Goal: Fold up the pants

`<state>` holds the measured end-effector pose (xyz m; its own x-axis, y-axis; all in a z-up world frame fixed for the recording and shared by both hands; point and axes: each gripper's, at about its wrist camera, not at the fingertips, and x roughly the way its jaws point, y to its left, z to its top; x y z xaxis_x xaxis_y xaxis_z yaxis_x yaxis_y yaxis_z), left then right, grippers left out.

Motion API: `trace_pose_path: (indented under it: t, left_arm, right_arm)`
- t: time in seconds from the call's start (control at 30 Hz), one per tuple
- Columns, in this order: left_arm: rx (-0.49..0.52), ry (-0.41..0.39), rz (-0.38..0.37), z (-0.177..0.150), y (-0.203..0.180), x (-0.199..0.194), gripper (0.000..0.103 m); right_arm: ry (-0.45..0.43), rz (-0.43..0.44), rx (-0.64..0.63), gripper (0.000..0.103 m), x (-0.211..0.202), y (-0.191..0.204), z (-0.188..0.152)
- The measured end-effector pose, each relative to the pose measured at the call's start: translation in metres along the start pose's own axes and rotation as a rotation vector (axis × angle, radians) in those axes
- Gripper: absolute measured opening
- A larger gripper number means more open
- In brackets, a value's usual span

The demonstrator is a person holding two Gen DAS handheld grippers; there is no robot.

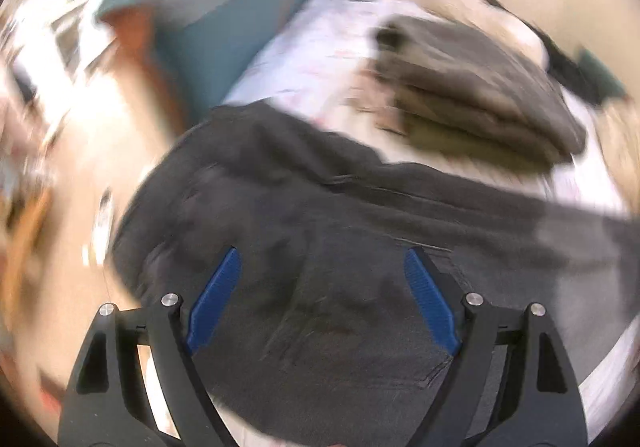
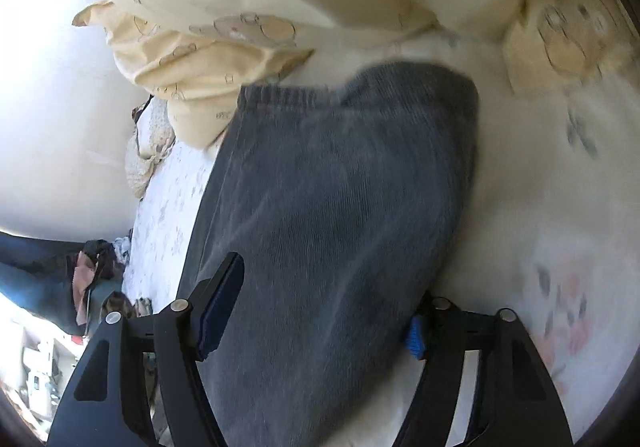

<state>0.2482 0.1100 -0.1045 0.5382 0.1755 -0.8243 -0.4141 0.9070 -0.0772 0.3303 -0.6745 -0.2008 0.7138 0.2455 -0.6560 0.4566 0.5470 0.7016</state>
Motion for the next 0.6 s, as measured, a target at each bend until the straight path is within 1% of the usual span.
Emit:
trace_pose_path:
  t: [0.03, 0.07, 0.1, 0.13, 0.17, 0.23, 0.27, 0.3, 0.33, 0.4, 0.43, 0.47, 0.53, 0.57, 0.6]
  left_arm:
    - [-0.067, -0.004, 0.018, 0.000, 0.015, -0.005, 0.082]
    - [-0.157, -0.013, 0.041, -0.001, 0.037, -0.010, 0.082]
    - [-0.214, -0.014, 0.062, -0.003, 0.053, -0.011, 0.082]
    - [-0.286, -0.005, 0.081, -0.007, 0.073, -0.010, 0.082]
    - [-0.355, 0.015, 0.081, -0.012, 0.089, -0.005, 0.084]
    - [-0.558, 0.093, 0.055, -0.030, 0.126, 0.015, 0.083]
    - [-0.617, 0.119, 0.047, -0.036, 0.134, 0.023, 0.083]
    - [-0.651, 0.140, 0.025, -0.041, 0.139, 0.034, 0.083]
    - [-0.653, 0.132, 0.019, -0.043, 0.140, 0.041, 0.083]
    - [-0.624, 0.081, 0.031, -0.041, 0.137, 0.052, 0.083]
    - [-0.628, 0.055, 0.035, -0.040, 0.137, 0.055, 0.081]
    - [-0.627, 0.017, 0.010, -0.035, 0.136, 0.059, 0.081]
    - [-0.598, -0.010, 0.006, -0.026, 0.133, 0.067, 0.080]
    - [-0.573, -0.013, 0.024, -0.023, 0.130, 0.069, 0.066]
    - [-0.524, -0.017, 0.079, -0.017, 0.126, 0.072, 0.059]
  right_arm:
    - [0.002, -0.014, -0.015, 0.053, 0.003, 0.002, 0.004]
    - [0.001, -0.028, -0.029, 0.043, 0.004, 0.002, 0.005]
    - [0.005, -0.043, -0.045, 0.036, 0.006, 0.002, 0.006]
    - [0.002, -0.073, -0.069, 0.024, 0.008, 0.002, 0.007]
    - [0.001, -0.089, -0.081, 0.021, 0.010, 0.002, 0.008]
    - [0.005, -0.082, -0.070, 0.019, 0.011, -0.004, 0.009]
    - [0.004, -0.076, -0.067, 0.019, 0.011, -0.006, 0.008]
    - [0.005, -0.076, -0.069, 0.019, 0.010, -0.007, 0.007]
    - [0.003, -0.076, -0.070, 0.019, 0.010, -0.007, 0.007]
    - [0.002, -0.079, -0.071, 0.019, 0.010, -0.007, 0.005]
    - [0.003, -0.083, -0.073, 0.019, 0.010, -0.007, 0.005]
    - [0.004, -0.090, -0.077, 0.019, 0.009, -0.006, 0.004]
    - [0.007, -0.096, -0.067, 0.019, 0.008, -0.005, 0.004]
    - [0.010, -0.102, -0.067, 0.019, 0.008, -0.004, 0.005]
    - [0.012, -0.111, -0.076, 0.019, 0.009, -0.003, 0.005]
